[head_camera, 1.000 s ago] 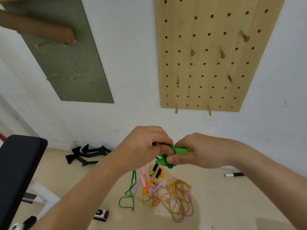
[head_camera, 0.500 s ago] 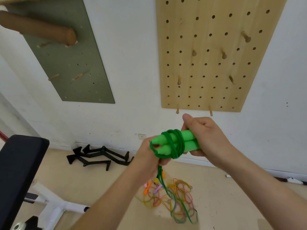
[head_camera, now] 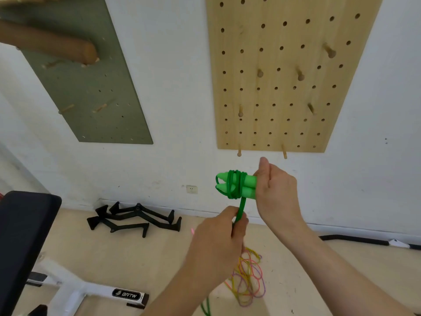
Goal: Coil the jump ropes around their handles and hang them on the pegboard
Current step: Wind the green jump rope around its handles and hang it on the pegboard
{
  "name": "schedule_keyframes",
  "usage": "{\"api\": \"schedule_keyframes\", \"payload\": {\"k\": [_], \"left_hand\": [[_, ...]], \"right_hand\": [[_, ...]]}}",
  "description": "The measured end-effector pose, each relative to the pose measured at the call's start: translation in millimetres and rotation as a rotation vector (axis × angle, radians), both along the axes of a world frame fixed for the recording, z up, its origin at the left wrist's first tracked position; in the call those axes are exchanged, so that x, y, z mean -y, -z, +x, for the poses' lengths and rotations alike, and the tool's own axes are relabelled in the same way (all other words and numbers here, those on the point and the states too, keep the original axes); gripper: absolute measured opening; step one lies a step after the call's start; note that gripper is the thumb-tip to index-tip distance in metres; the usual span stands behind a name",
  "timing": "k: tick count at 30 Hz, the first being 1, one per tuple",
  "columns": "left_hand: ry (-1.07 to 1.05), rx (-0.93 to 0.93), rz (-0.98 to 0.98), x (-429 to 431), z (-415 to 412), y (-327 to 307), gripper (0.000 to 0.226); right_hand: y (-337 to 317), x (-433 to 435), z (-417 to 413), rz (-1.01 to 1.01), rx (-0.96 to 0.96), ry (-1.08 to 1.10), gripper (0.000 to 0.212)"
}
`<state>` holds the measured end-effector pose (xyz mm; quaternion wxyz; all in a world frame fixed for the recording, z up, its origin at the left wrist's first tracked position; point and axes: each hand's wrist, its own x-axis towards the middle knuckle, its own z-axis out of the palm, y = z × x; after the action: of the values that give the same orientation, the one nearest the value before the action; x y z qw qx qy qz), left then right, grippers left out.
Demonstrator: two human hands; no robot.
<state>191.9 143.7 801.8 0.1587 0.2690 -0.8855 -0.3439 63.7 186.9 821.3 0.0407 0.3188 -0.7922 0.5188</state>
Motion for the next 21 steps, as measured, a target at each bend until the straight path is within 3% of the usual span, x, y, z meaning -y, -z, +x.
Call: {"api": "schedule_keyframes", "payload": {"k": [2,5,6,10,14,16,18,21], "left_hand": [[-0.022,0.106,-0.511,6.6,8.9,-2.2,0.017],[0.128,0.013,-0.890,21.0,17.4,-16.1,0.021],[0.173,-0.022,-0.966,29.4,18.5,-18.6,0.025],[0.225,-0.099,-1.065,55.3,15.5,-33.4,0.036],[0.294,-0.249,-0.837,69.5,4.9,-39.8,0.030],[0.256,-0.203,-0.474,68.3,0.8,-47.8,0.015],[0.201,-0.202,-0.026,66.1,-1.5,-51.3,0.021],[0.200,-0.305,0.382,64.6,-5.8,-52.2,0.015]], "right_hand": [[-0.5,-2.2,-1.5,0.133,-0.224,-0.024,0.037],[-12.7,-2.0,-1.2,0.387,-0.297,-0.115,0.011],[-16.4,-3.3,-0.8,0.446,-0.273,-0.169,0.009],[-19.6,-4.0,-0.1,0.611,-0.442,-0.341,0.040],[-31.2,-8.3,-1.8,0.540,-0.328,-0.479,0.048],[-38.5,-12.3,-0.8,0.487,-0.269,-0.536,0.050],[-43.3,-14.0,-1.9,0.454,-0.176,-0.581,0.054],[-50.6,-14.1,-2.1,0.313,0.038,-0.637,0.054]]}}
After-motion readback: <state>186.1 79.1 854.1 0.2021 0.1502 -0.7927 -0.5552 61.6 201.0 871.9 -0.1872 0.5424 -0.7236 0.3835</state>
